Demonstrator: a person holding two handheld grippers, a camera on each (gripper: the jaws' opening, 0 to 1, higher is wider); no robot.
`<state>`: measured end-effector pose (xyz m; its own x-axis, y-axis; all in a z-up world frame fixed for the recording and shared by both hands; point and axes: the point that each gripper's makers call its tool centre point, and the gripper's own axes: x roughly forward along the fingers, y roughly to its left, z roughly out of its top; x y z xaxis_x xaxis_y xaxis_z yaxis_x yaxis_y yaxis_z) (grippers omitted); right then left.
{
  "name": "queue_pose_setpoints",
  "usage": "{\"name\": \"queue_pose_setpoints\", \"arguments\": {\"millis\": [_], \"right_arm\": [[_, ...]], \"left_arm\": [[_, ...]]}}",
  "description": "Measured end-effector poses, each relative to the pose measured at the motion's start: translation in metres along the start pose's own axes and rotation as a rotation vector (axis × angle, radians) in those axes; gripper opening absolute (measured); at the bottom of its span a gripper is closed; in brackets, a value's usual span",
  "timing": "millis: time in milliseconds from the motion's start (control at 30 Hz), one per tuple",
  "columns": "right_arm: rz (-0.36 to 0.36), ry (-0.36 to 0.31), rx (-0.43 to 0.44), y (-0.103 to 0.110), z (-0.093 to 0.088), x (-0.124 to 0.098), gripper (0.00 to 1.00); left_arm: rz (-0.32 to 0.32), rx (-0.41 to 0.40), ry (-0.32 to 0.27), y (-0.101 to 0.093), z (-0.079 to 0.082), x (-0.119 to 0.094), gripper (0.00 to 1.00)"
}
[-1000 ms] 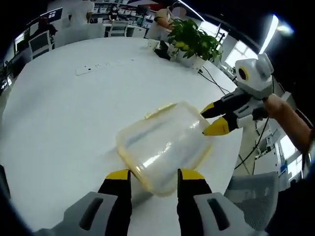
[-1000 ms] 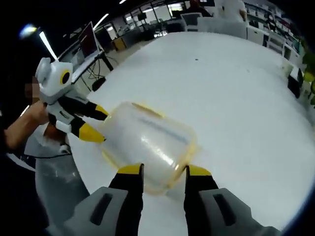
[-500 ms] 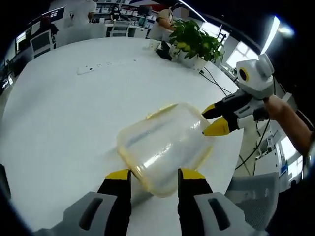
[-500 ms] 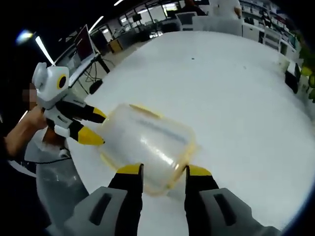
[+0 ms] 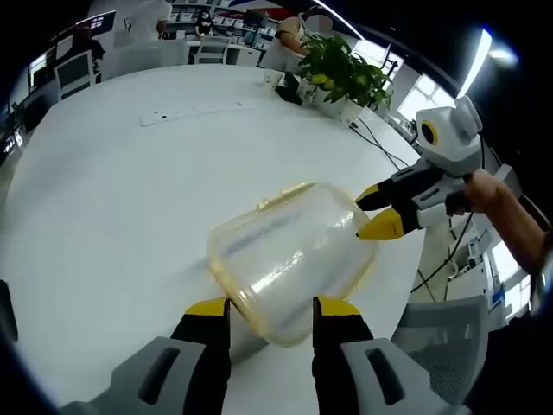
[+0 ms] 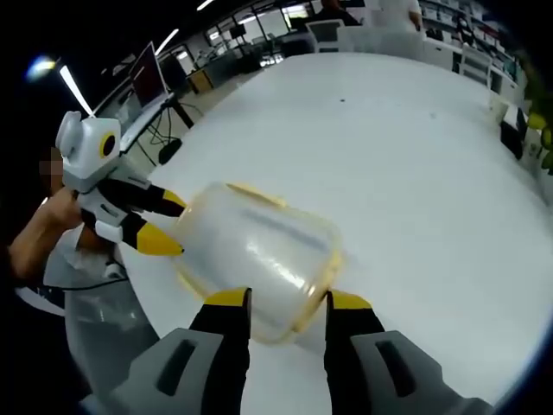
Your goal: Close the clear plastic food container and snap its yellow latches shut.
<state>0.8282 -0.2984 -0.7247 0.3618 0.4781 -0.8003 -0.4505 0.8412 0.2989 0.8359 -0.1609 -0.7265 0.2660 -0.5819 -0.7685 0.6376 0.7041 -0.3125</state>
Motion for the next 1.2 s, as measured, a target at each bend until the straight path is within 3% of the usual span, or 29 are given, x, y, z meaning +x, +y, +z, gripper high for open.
{"name": "queue_pose_setpoints", "arguments": {"millis": [1200], "right_arm": [[0.004,0.011,-0.002,0.054,-0.016,0.011,0.30]], "left_arm": [[0.015,-0.016,0.035,0.010,-0.042,-0.033,0.30]]}}
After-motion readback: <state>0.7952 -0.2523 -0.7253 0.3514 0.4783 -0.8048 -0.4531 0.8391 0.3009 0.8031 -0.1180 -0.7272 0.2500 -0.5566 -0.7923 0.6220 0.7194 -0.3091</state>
